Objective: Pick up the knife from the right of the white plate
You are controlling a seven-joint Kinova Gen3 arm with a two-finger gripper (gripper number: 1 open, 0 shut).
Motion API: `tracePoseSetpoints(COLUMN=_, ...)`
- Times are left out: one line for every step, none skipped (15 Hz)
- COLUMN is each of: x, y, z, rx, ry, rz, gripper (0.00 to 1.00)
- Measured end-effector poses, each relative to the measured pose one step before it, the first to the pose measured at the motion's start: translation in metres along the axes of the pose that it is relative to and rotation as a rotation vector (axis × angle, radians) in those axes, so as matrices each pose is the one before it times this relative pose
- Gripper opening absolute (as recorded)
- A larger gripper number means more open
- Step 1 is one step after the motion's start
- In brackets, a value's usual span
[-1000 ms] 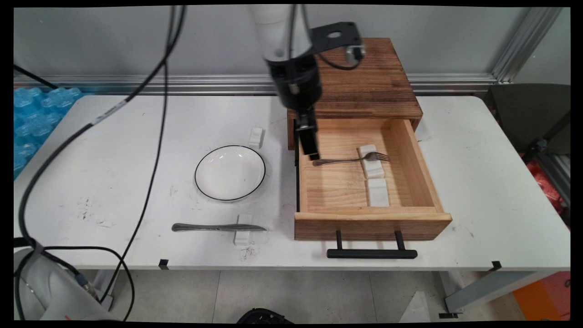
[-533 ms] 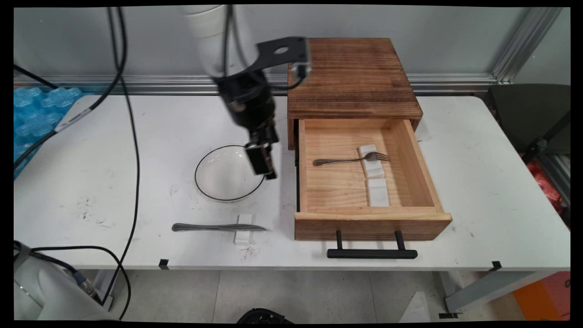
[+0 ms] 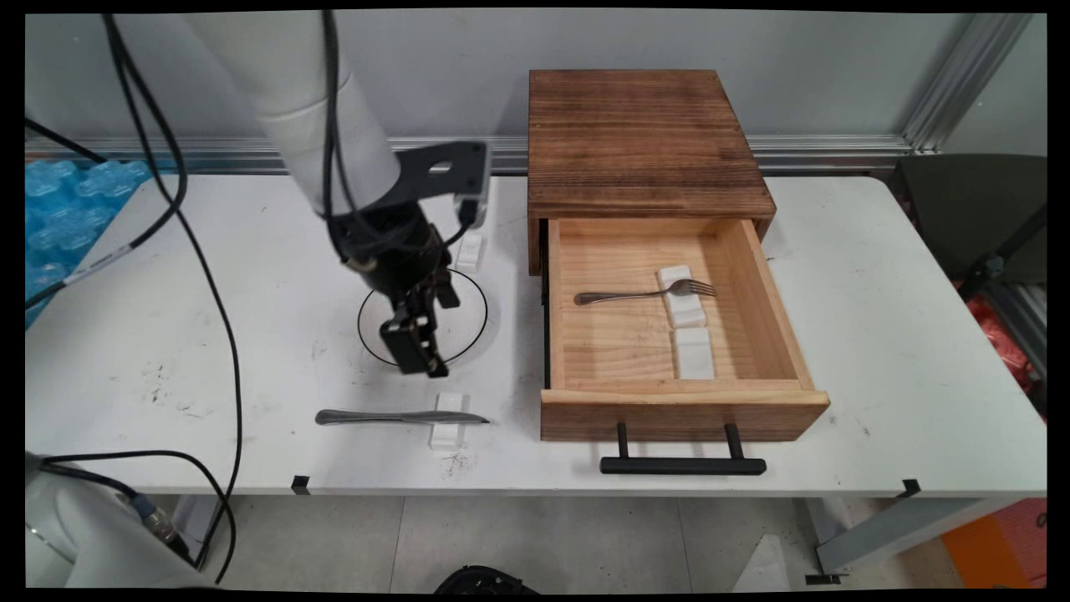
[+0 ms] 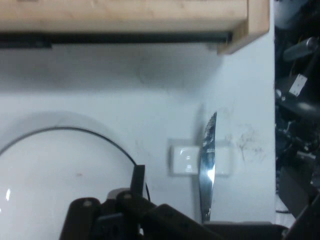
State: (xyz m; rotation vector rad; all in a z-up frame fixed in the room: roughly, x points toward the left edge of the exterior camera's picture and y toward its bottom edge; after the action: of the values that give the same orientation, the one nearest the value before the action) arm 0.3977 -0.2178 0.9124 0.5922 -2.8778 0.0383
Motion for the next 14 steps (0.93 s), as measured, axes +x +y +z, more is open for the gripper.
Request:
tracePoseSetpoints(x=-0.00732, y=0.00155, z=0.00600, rx=0.00194, ry=-0.00296, rz=0.00289, gripper=1.00)
tracePoseSetpoints(x=-0.00752, y=0.00176, z=0.00596, rx=0.00150, ry=-0.00329, rz=0.00220, gripper=1.00)
tracePoseSetpoints(x=-0.00598, y=0.00154, z=0.00507, rx=0.00129, ry=-0.00277, rz=0.00259, gripper=1.00)
tracePoseSetpoints(x=-0.00643, y=0.00179, z=0.00581, rx=0.00130, ry=-0.00332, rz=0.00293, gripper=1.00)
tracePoseSetpoints(x=-0.00615, y=0.00187, z=0.00574, rx=0.00167, ry=-0.00317, rz=0.00173, gripper=1.00)
tracePoseSetpoints(x=-0.00504, y=0.00173, z=0.00474, rx=0.00089, ry=-0.00293, rz=0.00077, gripper=1.00)
tracePoseSetpoints(x=-0.00551, y=0.00215, z=0.00547, rx=0.00049, ry=-0.00360, rz=0.00055, gripper=1.00)
tracePoseSetpoints(x=-0.00565, y=0.00215, z=0.00540, rx=0.00111, ry=-0.00541, rz=-0.00074, gripper=1.00)
tracePoseSetpoints(x=-0.00446, y=0.00185, z=0.00445, rx=0.00076, ry=-0.00449, rz=-0.00063, gripper=1.00)
tracePoseSetpoints(x=-0.00292, y=0.00130, z=0.00291, rx=0.00011, ry=-0.00312, rz=-0.00035, gripper=1.00)
tracePoseSetpoints(x=-0.00408, y=0.00179, z=0.00411, rx=0.00013, ry=-0.00434, rz=-0.00011, gripper=1.00)
tracePoseSetpoints(x=-0.00439, y=0.00192, z=0.00449, rx=-0.00011, ry=-0.00510, rz=0.00039, gripper=1.00)
tracePoseSetpoints(x=-0.00437, y=0.00180, z=0.00422, rx=0.00034, ry=-0.00548, rz=0.00088, gripper=1.00)
tracePoseSetpoints(x=-0.00405, y=0.00146, z=0.00413, rx=0.00099, ry=-0.00532, rz=0.00128, gripper=1.00)
